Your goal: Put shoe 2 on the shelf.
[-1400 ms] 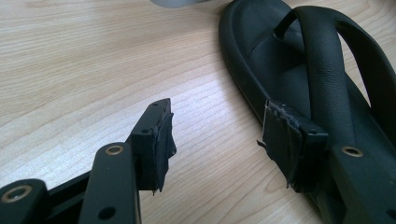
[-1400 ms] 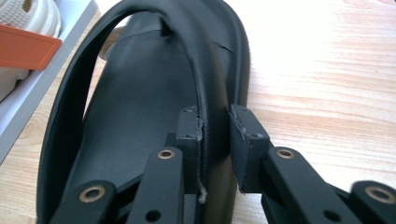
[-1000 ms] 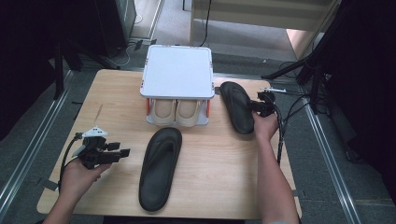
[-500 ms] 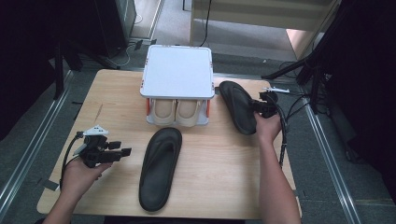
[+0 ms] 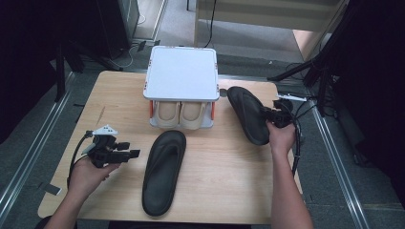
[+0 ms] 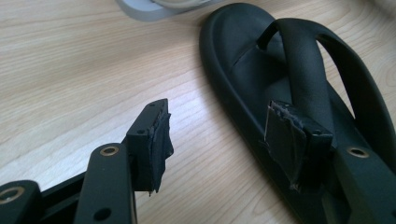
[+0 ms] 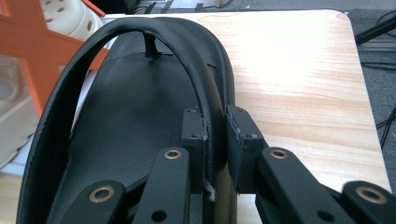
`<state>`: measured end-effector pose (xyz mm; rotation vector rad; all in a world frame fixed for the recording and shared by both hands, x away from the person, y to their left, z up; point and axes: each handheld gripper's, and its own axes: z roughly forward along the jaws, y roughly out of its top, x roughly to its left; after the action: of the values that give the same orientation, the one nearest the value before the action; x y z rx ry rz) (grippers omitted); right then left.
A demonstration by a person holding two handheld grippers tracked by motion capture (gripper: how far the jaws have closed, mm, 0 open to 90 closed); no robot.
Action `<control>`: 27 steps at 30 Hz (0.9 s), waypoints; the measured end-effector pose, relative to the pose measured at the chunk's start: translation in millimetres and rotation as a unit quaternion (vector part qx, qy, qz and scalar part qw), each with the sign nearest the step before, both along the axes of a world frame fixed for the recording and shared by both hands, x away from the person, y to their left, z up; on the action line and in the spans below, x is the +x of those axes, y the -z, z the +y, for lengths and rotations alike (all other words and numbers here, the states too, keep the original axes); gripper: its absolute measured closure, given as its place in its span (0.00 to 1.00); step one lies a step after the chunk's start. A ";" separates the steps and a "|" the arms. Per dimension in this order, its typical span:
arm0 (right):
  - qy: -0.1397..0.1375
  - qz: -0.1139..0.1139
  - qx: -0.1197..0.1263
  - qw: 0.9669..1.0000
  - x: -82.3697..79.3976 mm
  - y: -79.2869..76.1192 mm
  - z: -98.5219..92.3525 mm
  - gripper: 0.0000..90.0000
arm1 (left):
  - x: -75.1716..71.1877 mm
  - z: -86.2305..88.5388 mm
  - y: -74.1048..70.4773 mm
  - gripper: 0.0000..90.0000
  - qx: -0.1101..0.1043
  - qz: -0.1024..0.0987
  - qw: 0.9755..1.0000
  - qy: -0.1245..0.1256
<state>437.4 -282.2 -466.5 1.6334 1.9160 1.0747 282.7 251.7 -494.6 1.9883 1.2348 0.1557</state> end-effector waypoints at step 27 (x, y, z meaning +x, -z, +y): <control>-0.020 -0.006 -0.026 0.999 -74.8 -13.6 9.0 0.89 | 25.8 -19.6 -2.5 0.47 -0.002 0.002 0.999 0.032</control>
<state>362.6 -273.2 -453.0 1.5631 1.9605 1.0404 308.5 232.1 -492.1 2.0232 1.1709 0.1162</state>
